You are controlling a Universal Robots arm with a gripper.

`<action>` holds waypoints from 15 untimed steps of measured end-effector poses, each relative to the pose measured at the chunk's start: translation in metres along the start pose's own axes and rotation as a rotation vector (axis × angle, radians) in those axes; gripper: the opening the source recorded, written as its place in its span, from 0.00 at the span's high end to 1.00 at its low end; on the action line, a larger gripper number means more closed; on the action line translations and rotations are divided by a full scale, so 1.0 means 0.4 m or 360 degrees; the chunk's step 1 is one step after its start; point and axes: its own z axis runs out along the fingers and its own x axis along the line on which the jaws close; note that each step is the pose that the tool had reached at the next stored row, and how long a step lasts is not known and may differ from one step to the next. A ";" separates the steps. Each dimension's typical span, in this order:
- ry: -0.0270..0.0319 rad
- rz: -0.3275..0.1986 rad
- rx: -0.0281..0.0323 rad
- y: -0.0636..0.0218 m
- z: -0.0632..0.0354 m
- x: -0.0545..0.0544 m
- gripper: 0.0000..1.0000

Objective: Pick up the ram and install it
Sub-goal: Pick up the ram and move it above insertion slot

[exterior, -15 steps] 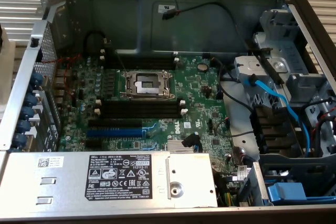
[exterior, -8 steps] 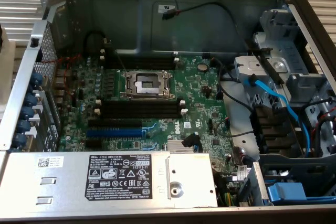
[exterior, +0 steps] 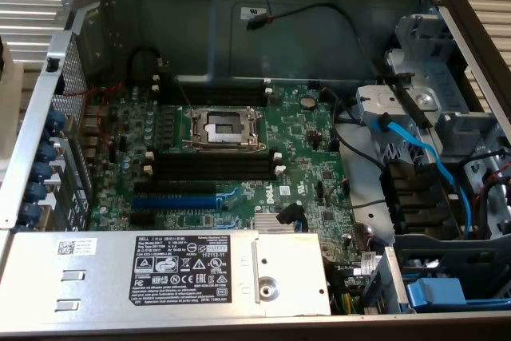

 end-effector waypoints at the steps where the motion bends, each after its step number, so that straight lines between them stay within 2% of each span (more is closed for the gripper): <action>1: -0.00020 0.0000 -0.00012 0.000 0.000 0.000 0.75; 4: -0.00084 0.0000 -0.00040 0.000 0.003 0.000 0.75; 6: -0.00115 0.0000 -0.00102 0.000 0.004 0.000 0.75; 7: -0.00126 0.0000 -0.00153 0.000 0.004 0.000 0.75; 11: -0.00199 0.0000 -0.00461 0.000 0.005 0.001 0.75; 12: -0.00205 0.0000 -0.00492 0.000 0.005 0.001 0.75; 15: -0.00195 0.0000 -0.00498 0.000 0.005 0.001 0.75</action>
